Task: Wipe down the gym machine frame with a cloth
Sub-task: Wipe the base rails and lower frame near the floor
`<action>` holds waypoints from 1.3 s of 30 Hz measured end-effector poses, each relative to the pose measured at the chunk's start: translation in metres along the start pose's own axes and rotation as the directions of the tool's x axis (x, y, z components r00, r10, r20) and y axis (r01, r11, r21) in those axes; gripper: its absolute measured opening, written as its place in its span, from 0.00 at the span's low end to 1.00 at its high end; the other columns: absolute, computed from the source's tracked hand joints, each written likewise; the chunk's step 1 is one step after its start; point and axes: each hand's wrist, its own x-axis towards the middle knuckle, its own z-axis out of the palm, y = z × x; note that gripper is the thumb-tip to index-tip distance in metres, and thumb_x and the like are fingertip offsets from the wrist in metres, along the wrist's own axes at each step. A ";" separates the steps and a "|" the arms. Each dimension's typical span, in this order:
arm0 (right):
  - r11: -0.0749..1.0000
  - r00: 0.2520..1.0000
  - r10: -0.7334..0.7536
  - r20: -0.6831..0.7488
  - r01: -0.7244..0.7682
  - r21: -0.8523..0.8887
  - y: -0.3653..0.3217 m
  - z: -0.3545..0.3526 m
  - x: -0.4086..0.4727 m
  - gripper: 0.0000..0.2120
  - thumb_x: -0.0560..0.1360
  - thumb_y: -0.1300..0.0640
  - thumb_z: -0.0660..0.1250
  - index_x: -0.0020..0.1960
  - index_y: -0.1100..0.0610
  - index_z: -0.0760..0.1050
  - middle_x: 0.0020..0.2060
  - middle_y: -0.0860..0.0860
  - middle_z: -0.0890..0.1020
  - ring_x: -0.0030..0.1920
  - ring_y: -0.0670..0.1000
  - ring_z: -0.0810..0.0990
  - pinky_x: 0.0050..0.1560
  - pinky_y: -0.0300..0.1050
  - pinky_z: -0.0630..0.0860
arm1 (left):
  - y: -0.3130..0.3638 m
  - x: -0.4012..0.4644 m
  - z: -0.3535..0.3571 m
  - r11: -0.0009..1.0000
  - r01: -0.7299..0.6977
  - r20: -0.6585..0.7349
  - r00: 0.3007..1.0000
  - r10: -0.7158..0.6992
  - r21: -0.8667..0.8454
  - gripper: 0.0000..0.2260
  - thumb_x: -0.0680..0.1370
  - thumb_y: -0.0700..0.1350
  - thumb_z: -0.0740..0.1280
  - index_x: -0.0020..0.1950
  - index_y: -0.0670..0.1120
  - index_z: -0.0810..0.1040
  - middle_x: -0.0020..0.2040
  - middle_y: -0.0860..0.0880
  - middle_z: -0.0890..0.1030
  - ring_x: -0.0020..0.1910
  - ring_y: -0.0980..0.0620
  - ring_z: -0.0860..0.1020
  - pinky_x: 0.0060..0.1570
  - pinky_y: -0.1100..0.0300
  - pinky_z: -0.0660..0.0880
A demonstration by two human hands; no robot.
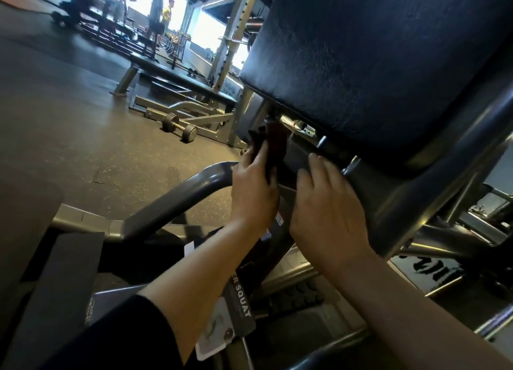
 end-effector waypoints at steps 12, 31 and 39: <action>0.976 0.968 0.216 0.129 -0.218 0.003 -0.008 0.014 0.088 0.23 0.82 0.52 0.54 0.73 0.60 0.57 0.66 0.60 0.71 0.64 0.56 0.73 0.60 0.50 0.71 | -0.022 0.056 0.012 0.999 -0.019 0.365 0.931 0.006 0.034 0.24 0.79 0.36 0.65 0.74 0.49 0.67 0.72 0.45 0.68 0.69 0.45 0.70 0.67 0.52 0.70; 0.937 0.946 0.282 0.162 -0.235 -0.259 -0.022 0.036 0.105 0.30 0.78 0.44 0.62 0.72 0.58 0.58 0.71 0.57 0.65 0.72 0.56 0.63 0.69 0.53 0.62 | -0.087 0.154 0.023 0.990 0.105 0.038 0.994 -0.102 -0.089 0.28 0.80 0.32 0.57 0.77 0.53 0.61 0.76 0.47 0.62 0.73 0.44 0.61 0.72 0.46 0.64; 0.900 0.951 0.295 0.090 -0.245 -0.361 -0.021 0.055 0.105 0.37 0.70 0.43 0.70 0.70 0.62 0.65 0.67 0.59 0.72 0.68 0.59 0.69 0.65 0.57 0.66 | -0.106 0.183 0.030 0.973 0.228 0.140 0.965 -0.222 -0.025 0.27 0.79 0.32 0.57 0.76 0.51 0.64 0.73 0.40 0.65 0.69 0.39 0.67 0.66 0.44 0.70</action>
